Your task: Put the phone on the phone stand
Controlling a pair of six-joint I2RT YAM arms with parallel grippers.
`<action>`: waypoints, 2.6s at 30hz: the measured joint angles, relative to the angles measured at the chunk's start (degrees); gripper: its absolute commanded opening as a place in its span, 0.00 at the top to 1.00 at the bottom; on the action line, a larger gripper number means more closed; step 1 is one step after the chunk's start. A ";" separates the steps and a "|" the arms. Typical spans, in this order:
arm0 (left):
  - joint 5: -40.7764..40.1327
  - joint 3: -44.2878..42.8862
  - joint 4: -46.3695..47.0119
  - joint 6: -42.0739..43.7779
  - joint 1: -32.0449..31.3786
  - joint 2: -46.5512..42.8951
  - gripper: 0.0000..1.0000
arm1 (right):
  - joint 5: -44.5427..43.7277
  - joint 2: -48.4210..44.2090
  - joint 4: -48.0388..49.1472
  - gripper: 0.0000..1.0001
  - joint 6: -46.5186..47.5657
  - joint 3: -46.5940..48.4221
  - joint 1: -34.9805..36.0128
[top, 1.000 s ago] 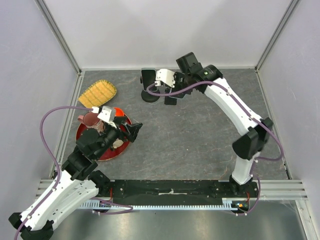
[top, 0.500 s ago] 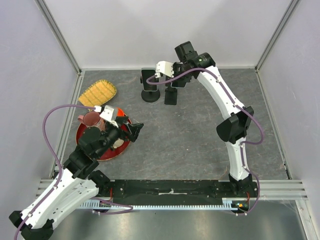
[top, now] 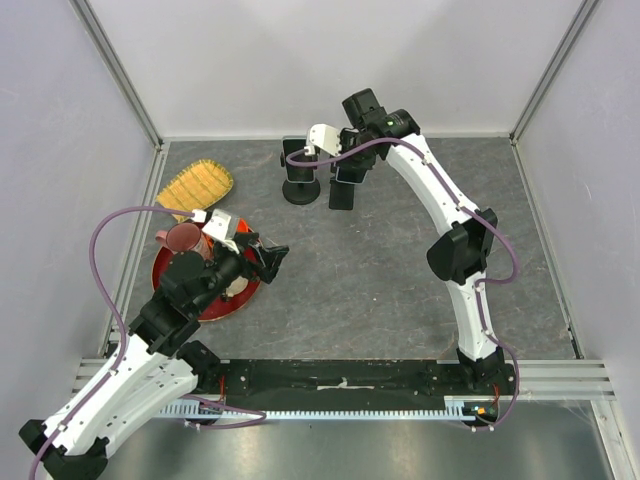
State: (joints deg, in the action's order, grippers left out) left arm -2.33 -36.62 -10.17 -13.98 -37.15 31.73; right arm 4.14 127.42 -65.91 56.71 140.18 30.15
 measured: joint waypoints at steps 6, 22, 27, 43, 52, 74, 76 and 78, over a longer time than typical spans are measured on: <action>0.76 0.00 0.00 -0.02 0.50 0.09 0.13 | -0.13 0.20 2.49 1.00 -0.85 0.00 0.20; 1.16 0.00 0.02 -0.02 0.83 0.15 0.13 | -2.60 2.62 4.20 1.00 -0.96 0.07 2.27; 1.20 0.00 0.04 -0.02 0.83 0.15 0.13 | -2.89 2.64 4.90 1.00 0.33 -0.04 2.36; 1.38 0.04 0.13 -0.02 1.07 0.15 0.13 | -2.91 2.67 4.70 1.00 2.03 -0.57 2.38; 1.40 0.04 0.48 -0.02 1.07 0.15 0.13 | -2.89 2.73 4.66 0.96 2.05 -0.98 2.38; 1.40 0.04 0.48 -0.02 1.07 0.11 0.13 | -2.89 2.84 10.80 0.50 2.01 -0.98 1.25; 1.40 0.04 0.50 -0.02 1.07 0.11 0.13 | -2.56 2.84 11.41 0.50 2.08 -0.98 0.90; 1.40 0.04 0.50 -0.02 1.07 0.11 0.13 | -2.40 2.86 11.93 0.50 2.25 -0.98 0.72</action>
State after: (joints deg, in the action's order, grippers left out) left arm -0.93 -36.58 -9.67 -14.00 -36.07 31.83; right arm 1.74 130.28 -53.98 58.96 139.20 30.87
